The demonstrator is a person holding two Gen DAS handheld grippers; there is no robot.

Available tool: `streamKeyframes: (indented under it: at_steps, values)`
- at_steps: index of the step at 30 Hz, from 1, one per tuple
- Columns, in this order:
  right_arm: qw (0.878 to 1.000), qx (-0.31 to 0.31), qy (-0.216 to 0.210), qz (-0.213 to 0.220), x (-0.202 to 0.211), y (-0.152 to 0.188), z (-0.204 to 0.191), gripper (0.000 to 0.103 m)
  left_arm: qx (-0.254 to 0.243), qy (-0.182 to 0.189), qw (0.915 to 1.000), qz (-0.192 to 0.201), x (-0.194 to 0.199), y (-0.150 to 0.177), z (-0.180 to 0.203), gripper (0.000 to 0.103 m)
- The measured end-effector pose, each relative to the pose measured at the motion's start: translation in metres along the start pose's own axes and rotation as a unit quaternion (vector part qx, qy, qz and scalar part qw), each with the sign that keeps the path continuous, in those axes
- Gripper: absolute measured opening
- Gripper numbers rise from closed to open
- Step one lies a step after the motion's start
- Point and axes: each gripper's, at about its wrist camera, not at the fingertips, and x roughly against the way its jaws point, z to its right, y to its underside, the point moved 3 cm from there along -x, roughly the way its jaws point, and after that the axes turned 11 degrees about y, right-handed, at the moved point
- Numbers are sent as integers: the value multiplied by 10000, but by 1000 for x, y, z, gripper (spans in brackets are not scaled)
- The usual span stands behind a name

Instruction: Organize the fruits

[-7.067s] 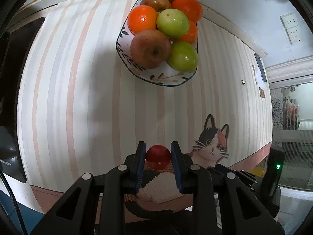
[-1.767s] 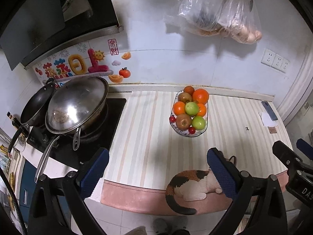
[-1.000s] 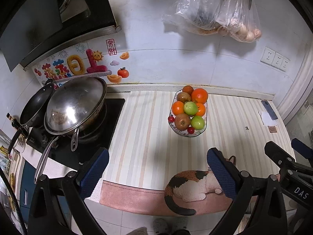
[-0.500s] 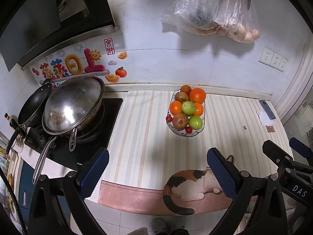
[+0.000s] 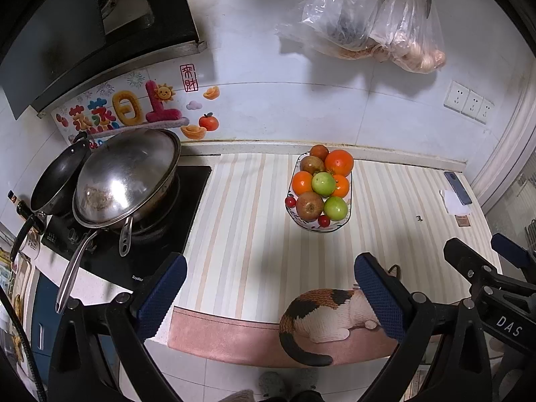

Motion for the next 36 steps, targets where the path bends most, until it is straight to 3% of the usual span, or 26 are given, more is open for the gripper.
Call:
streamKeyframes:
  at_steps: [36]
  values:
    - [10000,5,1,17,2,0,-3,101,77,-25,9999,74,10,2,-4,103]
